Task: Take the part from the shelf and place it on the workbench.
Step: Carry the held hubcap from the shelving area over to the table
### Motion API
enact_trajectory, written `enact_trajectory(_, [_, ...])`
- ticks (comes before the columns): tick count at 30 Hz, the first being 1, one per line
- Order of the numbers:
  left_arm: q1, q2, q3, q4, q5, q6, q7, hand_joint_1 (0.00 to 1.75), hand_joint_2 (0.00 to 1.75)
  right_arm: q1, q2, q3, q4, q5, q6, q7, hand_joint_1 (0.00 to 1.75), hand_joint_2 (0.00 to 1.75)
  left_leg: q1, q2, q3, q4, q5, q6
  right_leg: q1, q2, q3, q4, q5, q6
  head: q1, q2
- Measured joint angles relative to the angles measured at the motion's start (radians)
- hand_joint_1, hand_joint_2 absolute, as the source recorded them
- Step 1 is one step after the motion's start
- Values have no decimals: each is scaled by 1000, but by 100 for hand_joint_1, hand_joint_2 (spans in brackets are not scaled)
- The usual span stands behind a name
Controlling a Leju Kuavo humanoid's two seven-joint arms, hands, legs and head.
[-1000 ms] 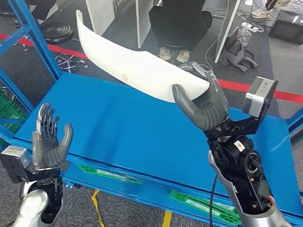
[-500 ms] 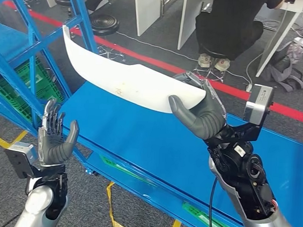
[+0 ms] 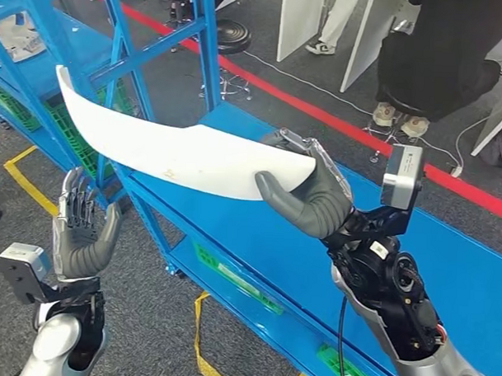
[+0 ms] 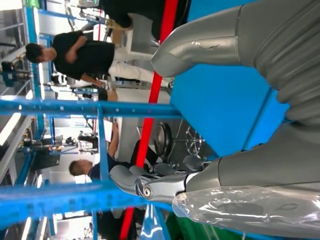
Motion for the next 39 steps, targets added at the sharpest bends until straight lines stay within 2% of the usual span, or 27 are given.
enact_trajectory(2, [-1,-1,0,-1,0,-3,-4,0,175,0,0,7,1,-2,3,-2,175,175,2,-22,7,-2,-1,12,-6,27,-13,41,-32,9,4,0])
enact_trajectory(4, [-3,-3,0,-1,1,-7,-6,0,175,2,0,11,2,-7,5,-5,175,175,4,-45,12,-3,-3,21,-8,86,-77,179,-98,12,13,0])
enact_trajectory(5, [-3,-5,0,-1,1,-9,-6,0,175,3,0,13,4,-10,5,-6,175,175,4,-57,12,-3,-4,23,-7,104,-120,261,-127,11,19,0])
enact_trajectory(6, [-2,-6,0,-1,1,-11,-7,0,175,5,0,15,5,-12,6,-7,175,175,3,-72,14,-3,-4,25,-6,113,-154,321,-139,9,23,0])
enact_trajectory(7, [-2,-7,0,-1,1,-12,-7,0,175,7,0,18,7,-13,6,-7,175,175,2,-88,15,-2,-5,25,-6,116,-171,340,-130,6,26,0])
enact_trajectory(8, [-2,-8,0,-1,1,-13,-7,0,175,8,0,21,8,-13,6,-8,175,175,1,-104,18,-2,-6,25,-5,119,-167,313,-100,2,28,0])
enact_trajectory(9, [-3,-9,0,-1,2,-13,-7,0,175,8,0,24,8,-13,6,-8,175,175,1,-120,22,-2,-7,25,-5,129,-145,248,-54,-4,31,0])
enact_trajectory(11, [-4,-10,0,-1,2,-13,-7,0,175,8,0,27,9,-14,6,-8,175,175,1,-148,26,-1,-10,22,-6,178,-88,100,23,-15,35,0])
enact_trajectory(13, [-6,-12,-1,0,2,-13,-8,0,175,6,0,31,9,-14,6,-9,175,175,4,-171,20,0,-9,13,-5,208,-55,26,40,-18,37,0])
enact_trajectory(15, [-7,-12,-2,0,2,-12,-9,0,175,3,1,36,11,-15,7,-9,175,175,8,-192,12,-2,-5,1,-6,189,-41,10,38,-20,37,0])
enact_trajectory(16, [-7,-11,-2,0,2,-11,-10,0,175,2,1,38,13,-15,8,-9,175,175,6,-180,7,4,-10,-5,-8,176,-36,4,41,-23,35,0])
enact_trajectory(17, [-9,-10,-2,0,2,-10,-10,0,175,0,2,39,14,-16,10,-10,175,175,3,-155,-5,28,-23,-10,-10,162,-31,-4,44,-26,30,0])
enact_trajectory(19, [-12,-10,-2,0,2,-7,-12,0,175,0,2,41,18,-17,13,-12,175,175,-1,-85,-64,141,-79,-18,-8,132,-25,-12,46,-33,16,0])
enact_trajectory(21, [-10,-9,-2,1,3,-5,-13,0,175,0,2,43,21,-17,18,-12,175,175,3,-58,-139,273,-123,-25,-5,102,-25,-11,43,-35,6,0])
enact_trajectory(22, [-8,-9,-2,1,3,-4,-13,0,175,1,2,45,24,-17,18,-12,175,175,5,-54,-156,297,-121,-28,-5,87,-25,-11,41,-35,3,0])
enact_trajectory(23, [-7,-8,-2,2,3,-4,-13,0,175,1,2,47,26,-17,19,-12,175,175,8,-49,-150,280,-101,-30,-5,73,-24,-10,38,-34,0,0])
enact_trajectory(24, [-7,-8,-2,2,4,-3,-13,0,175,1,2,49,28,-17,19,-12,175,175,9,-41,-123,222,-67,-31,-5,59,-22,-9,35,-33,-2,0])
enact_trajectory(26, [-8,-8,-2,2,4,-3,-13,0,175,0,2,51,30,-18,20,-12,175,175,9,-2,-45,70,-7,-28,-2,37,-16,-7,26,-24,-7,0])
enact_trajectory(28, [-9,-8,-2,2,4,-2,-16,0,175,-2,2,54,34,-21,23,-14,175,175,3,16,-7,-2,11,-16,4,19,-11,-4,17,-13,-5,0])
enact_trajectory(30, [-9,-7,-2,2,4,-1,-20,0,175,-4,2,57,37,-27,27,-17,175,175,0,-6,-6,-3,9,-1,5,2,-4,-4,10,-3,0,0])
enact_trajectory(31, [-9,-7,-2,2,4,-1,-22,0,175,-4,2,57,39,-30,29,-18,175,175,1,-16,-5,-4,9,4,2,7,-4,1,2,3,1,0])
enact_trajectory(32, [-10,-7,-2,2,4,-1,-22,0,175,-5,2,58,40,-31,29,-20,175,175,3,-26,-2,-5,9,11,-2,25,-11,21,-13,7,2,0])
enact_trajectory(34, [-11,-7,-2,2,4,-1,-24,0,175,-5,2,58,43,-33,30,-24,175,175,7,-46,2,-7,10,20,-7,83,-61,129,-71,14,11,0])
enact_trajectory(36, [-11,-8,-2,2,4,-2,-24,0,175,-4,2,59,48,-33,30,-26,175,175,6,-71,3,-7,9,24,-7,112,-135,276,-125,17,22,0])
enact_trajectory(37, [-11,-9,-2,3,4,-3,-24,0,175,-3,2,59,51,-33,31,-26,175,175,5,-85,3,-7,9,25,-7,115,-159,316,-129,16,25,0])
enact_trajectory(38, [-10,-9,-2,4,5,-4,-24,0,175,-2,2,59,54,-33,31,-28,175,175,4,-100,5,-6,9,25,-6,117,-165,314,-112,14,27,0])
enact_trajectory(39, [-11,-9,-2,5,5,-6,-24,0,175,-2,2,59,56,-32,31,-29,175,175,4,-115,6,-6,8,24,-6,122,-150,268,-76,11,30,0])
